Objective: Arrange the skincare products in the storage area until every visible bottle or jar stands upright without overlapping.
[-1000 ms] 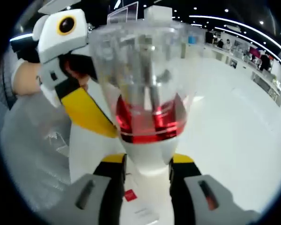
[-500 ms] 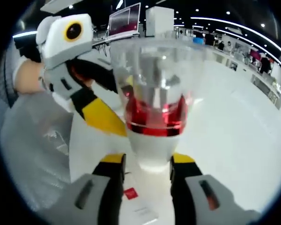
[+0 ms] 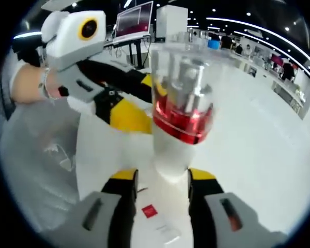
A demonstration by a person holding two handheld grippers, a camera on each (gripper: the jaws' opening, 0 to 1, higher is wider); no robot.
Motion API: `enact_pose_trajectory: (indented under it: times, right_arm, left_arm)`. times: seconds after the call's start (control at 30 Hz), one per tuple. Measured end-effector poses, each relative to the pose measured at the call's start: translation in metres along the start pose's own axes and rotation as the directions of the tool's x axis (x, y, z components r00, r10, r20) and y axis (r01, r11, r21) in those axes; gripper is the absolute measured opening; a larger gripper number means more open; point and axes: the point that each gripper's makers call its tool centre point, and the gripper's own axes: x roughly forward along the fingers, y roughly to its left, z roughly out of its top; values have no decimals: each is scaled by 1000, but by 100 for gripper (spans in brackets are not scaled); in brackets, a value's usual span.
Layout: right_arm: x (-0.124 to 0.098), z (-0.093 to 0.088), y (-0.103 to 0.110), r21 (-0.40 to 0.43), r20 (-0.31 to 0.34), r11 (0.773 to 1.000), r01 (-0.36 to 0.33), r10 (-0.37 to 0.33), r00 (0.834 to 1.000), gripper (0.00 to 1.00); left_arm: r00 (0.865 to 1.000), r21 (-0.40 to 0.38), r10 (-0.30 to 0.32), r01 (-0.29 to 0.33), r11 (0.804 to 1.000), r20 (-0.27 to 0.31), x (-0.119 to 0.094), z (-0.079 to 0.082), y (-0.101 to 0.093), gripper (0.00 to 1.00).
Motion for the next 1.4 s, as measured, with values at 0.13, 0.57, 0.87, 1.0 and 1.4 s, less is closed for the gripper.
enact_pose_trajectory:
  times: [0.13,0.57,0.87,1.0,1.4]
  right_arm:
    - [-3,-1,0,11,8,1000,8,-8,1000,36]
    - [-14,9,-2,39,70,999,1,-4,998,34]
    - [-16,11,-4,13,65,1000,2,-3,998,32]
    - [-18,12,-4,20,77,1000,4,-5,997,30]
    - [-18,12,-1,31,81,999,9,-12,997,29]
  left_arm:
    - [1000,-18,14,-14,1000,0,2,-1,3,23]
    - [997,-15,-56,55,998,-59,0,-9,-5,25]
    - [987,45,-113,119,992,-111,0,-16,-21,25]
    - [987,54,-107,114,992,-118,0,-18,-21,23]
    - [992,17,-84,86,996,-96,4,-16,-20,16]
